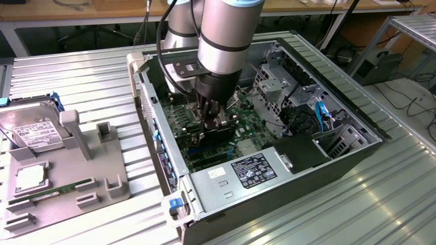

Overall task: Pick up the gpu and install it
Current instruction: 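Insert the gpu into the slot, then press down on the gpu until it lock into place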

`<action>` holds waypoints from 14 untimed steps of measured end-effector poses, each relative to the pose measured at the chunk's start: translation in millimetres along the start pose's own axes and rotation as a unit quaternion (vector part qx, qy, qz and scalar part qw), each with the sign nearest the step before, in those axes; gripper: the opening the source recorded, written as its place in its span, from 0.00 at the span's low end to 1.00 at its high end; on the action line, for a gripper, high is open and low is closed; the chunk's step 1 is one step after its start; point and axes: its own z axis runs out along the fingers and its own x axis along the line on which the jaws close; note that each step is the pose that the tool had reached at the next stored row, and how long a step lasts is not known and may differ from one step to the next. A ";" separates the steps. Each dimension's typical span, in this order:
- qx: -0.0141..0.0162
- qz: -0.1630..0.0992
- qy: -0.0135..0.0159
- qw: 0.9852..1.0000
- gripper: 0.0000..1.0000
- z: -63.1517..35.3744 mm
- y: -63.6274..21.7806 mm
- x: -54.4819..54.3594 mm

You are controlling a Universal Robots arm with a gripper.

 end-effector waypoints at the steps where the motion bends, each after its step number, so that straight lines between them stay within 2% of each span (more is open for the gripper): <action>1: 0.000 0.000 0.000 1.000 0.11 0.5 0.2 -0.1; 14: 0.000 -0.004 0.001 1.000 0.11 8.2 0.4 0.1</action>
